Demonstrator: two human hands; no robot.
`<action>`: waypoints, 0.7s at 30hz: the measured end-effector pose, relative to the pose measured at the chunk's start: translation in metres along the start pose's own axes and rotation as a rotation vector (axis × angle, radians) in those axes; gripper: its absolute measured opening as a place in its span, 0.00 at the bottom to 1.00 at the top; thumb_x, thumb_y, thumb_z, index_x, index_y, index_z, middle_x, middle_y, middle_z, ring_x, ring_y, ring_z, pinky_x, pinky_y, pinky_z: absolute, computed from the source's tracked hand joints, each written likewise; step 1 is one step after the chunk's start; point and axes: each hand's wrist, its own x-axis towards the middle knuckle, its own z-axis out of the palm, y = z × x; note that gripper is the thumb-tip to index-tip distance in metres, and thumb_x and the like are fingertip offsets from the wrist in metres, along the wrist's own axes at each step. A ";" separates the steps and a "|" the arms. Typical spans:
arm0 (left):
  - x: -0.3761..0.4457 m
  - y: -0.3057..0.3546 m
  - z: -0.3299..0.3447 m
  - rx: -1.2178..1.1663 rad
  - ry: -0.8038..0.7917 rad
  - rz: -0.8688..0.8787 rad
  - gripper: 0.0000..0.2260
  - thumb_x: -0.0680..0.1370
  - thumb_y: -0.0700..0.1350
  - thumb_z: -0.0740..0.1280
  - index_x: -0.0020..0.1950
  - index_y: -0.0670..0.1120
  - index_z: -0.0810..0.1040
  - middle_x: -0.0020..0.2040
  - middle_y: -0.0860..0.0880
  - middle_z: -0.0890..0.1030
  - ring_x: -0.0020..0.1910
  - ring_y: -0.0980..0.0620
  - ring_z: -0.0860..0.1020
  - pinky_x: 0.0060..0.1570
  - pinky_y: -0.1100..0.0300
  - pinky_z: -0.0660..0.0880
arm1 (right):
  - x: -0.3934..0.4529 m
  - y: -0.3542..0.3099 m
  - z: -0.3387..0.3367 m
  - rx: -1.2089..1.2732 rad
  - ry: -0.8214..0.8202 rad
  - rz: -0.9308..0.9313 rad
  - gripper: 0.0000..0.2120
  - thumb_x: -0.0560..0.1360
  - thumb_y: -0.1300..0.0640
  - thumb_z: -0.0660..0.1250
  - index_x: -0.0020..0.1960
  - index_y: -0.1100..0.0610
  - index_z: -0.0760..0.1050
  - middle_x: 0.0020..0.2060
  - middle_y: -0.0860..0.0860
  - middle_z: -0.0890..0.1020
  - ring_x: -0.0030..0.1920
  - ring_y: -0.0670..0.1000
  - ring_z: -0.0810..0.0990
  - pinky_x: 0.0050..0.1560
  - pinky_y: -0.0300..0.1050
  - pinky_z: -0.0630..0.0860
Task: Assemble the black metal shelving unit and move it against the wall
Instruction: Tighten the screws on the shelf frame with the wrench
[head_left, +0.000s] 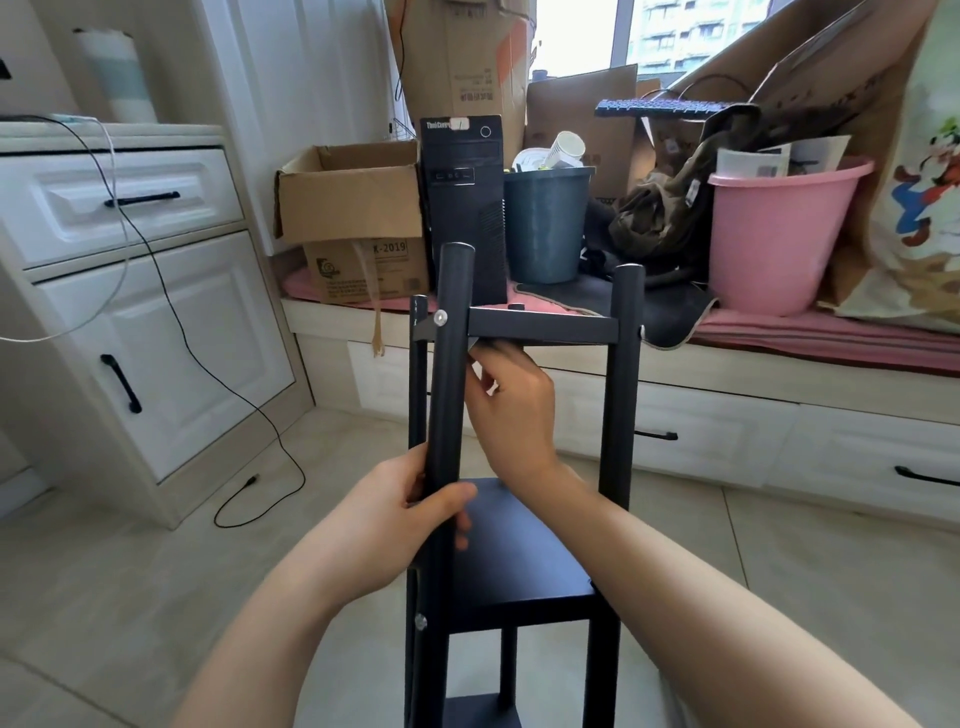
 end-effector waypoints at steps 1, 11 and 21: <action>0.000 0.000 -0.001 -0.004 -0.001 -0.005 0.05 0.82 0.46 0.66 0.52 0.44 0.75 0.41 0.48 0.85 0.40 0.51 0.85 0.46 0.41 0.81 | 0.000 0.000 0.002 0.004 0.002 -0.001 0.10 0.77 0.57 0.66 0.40 0.61 0.81 0.37 0.52 0.82 0.35 0.43 0.69 0.36 0.36 0.65; 0.000 0.000 -0.004 0.000 0.025 -0.019 0.06 0.82 0.47 0.65 0.53 0.44 0.75 0.41 0.48 0.85 0.41 0.51 0.85 0.46 0.40 0.81 | -0.001 0.000 0.001 -0.031 -0.045 0.046 0.08 0.78 0.57 0.67 0.45 0.59 0.83 0.39 0.49 0.83 0.32 0.45 0.70 0.33 0.42 0.69; -0.004 0.005 0.000 0.000 0.024 -0.004 0.05 0.82 0.47 0.66 0.54 0.46 0.76 0.41 0.48 0.85 0.41 0.50 0.85 0.46 0.37 0.81 | -0.010 -0.011 -0.047 0.019 -0.276 0.252 0.10 0.80 0.56 0.66 0.43 0.56 0.83 0.28 0.38 0.72 0.31 0.42 0.72 0.36 0.38 0.68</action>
